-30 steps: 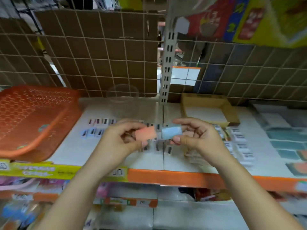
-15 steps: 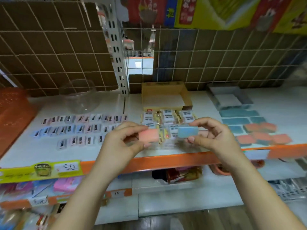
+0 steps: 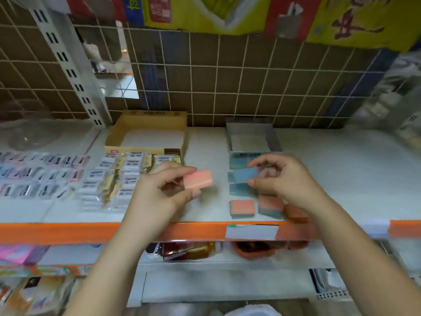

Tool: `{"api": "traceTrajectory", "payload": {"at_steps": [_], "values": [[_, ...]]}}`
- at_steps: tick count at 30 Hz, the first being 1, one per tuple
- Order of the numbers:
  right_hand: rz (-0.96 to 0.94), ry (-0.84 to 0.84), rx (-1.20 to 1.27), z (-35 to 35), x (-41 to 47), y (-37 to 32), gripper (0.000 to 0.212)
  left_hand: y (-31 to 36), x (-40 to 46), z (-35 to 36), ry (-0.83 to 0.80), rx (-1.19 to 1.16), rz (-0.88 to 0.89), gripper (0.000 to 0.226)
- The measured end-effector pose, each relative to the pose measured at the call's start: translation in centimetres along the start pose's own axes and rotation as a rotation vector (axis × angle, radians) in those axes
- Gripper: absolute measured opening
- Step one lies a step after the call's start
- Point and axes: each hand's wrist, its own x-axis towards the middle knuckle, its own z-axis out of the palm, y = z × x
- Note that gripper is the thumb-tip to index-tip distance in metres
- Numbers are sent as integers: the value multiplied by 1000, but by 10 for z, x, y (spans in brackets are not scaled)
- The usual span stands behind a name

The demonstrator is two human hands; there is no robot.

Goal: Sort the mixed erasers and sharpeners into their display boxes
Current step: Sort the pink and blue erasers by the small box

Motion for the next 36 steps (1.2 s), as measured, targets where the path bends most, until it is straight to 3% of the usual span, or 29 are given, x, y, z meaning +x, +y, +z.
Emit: {"api": "traceTrajectory", "payload": {"at_steps": [5,11,19,24,36], "values": [[-69,-96,-289,-4,16,7,29,3,-2,15,63,18,-42,34],[-138,-152,-517,3,19,20,37,-2,-4,29,90,57,-57,45],[-209,-211,-839,-3,29,28,43,-12,6,38,82,119,-73,41],[-204,-228,-823,-6,30,30,44,-16,32,54,1,219,-105,38],[-189,-11,-667,-42,21,51,31,-23,70,102,-211,299,-102,41]]}}
